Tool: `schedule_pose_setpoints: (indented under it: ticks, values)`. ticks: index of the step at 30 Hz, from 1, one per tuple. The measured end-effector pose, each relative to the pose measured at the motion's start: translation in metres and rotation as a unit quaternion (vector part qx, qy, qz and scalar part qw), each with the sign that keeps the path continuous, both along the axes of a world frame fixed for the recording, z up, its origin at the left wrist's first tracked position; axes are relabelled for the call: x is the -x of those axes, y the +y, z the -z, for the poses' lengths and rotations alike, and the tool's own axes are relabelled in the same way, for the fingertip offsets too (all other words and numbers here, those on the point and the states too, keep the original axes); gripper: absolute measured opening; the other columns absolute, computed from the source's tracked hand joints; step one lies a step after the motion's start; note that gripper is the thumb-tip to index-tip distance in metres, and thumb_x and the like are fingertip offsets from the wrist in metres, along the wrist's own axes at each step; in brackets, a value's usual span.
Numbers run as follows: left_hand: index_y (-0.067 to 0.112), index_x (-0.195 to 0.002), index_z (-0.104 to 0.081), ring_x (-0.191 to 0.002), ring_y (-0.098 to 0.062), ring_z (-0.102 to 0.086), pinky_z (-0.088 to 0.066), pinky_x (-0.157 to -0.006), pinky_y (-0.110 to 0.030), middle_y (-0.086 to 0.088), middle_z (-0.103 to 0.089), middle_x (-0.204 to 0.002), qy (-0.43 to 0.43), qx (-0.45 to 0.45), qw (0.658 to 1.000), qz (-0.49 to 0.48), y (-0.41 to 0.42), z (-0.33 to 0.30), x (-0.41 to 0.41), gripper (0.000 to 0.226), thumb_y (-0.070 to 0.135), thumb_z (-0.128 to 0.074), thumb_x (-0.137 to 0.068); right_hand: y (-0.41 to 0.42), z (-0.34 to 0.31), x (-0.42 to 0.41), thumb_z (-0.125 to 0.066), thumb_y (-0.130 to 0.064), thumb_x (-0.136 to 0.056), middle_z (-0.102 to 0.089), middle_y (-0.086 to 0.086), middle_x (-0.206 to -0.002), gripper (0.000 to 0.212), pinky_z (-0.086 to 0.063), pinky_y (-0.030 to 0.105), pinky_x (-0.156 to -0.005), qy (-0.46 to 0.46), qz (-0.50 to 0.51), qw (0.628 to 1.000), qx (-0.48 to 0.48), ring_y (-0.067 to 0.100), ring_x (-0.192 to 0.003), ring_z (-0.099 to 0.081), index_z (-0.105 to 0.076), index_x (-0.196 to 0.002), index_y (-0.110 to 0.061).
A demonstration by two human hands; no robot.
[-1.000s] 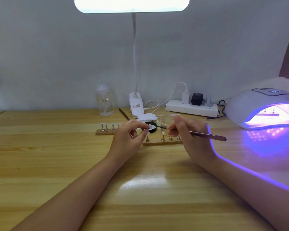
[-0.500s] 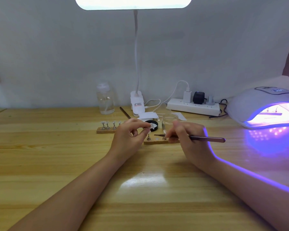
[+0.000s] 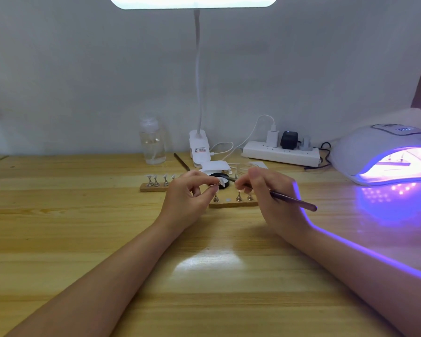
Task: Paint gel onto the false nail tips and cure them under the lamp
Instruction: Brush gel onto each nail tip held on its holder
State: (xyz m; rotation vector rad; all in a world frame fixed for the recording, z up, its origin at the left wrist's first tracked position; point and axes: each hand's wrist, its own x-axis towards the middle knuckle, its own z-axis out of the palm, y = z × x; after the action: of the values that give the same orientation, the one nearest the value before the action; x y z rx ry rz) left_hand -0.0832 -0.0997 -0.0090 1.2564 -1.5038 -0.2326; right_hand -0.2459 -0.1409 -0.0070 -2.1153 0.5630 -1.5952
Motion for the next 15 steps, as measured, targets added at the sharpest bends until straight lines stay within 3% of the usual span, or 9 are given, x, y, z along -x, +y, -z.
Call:
schedule_pose_setpoints:
  ticks: [5,10,15]
  values:
    - [0.024,-0.086,-0.067,-0.050,-0.004,-0.039,-0.033,-0.057,-0.004,0.002,-0.062,-0.078,-0.002,-0.003,1.000,0.000,-0.0001,-0.0002,-0.0004,0.022,0.004,-0.069,-0.078,0.0017,0.0020,0.0014,-0.042,-0.034,-0.092,-0.063,-0.007,-0.057,0.042,-0.049,0.015,-0.056,-0.046,-0.031,0.994,-0.093,0.003,-0.054,-0.061,-0.066,-0.061,-0.018]
    - [0.024,-0.086,-0.067,-0.049,-0.006,-0.039,-0.033,-0.055,-0.005,0.012,-0.060,-0.075,0.007,0.009,1.000,-0.004,-0.0014,0.0003,-0.0003,0.024,0.002,-0.069,-0.077,0.0027,-0.0015,-0.0008,-0.041,-0.032,-0.093,-0.061,-0.012,-0.069,0.036,-0.042,0.009,-0.061,0.002,-0.004,1.000,-0.017,-0.003,-0.063,-0.057,-0.065,-0.074,-0.013]
    - [0.029,-0.082,-0.067,-0.051,-0.009,-0.037,-0.031,-0.052,-0.009,0.016,-0.062,-0.077,0.015,0.018,1.000,-0.003,-0.0026,0.0008,-0.0014,0.028,0.002,-0.070,-0.076,0.0032,0.0016,-0.0003,-0.044,-0.037,-0.091,-0.062,-0.003,-0.053,0.042,-0.048,0.016,-0.056,-0.052,-0.043,0.993,-0.099,0.005,-0.053,-0.059,-0.065,-0.059,-0.019]
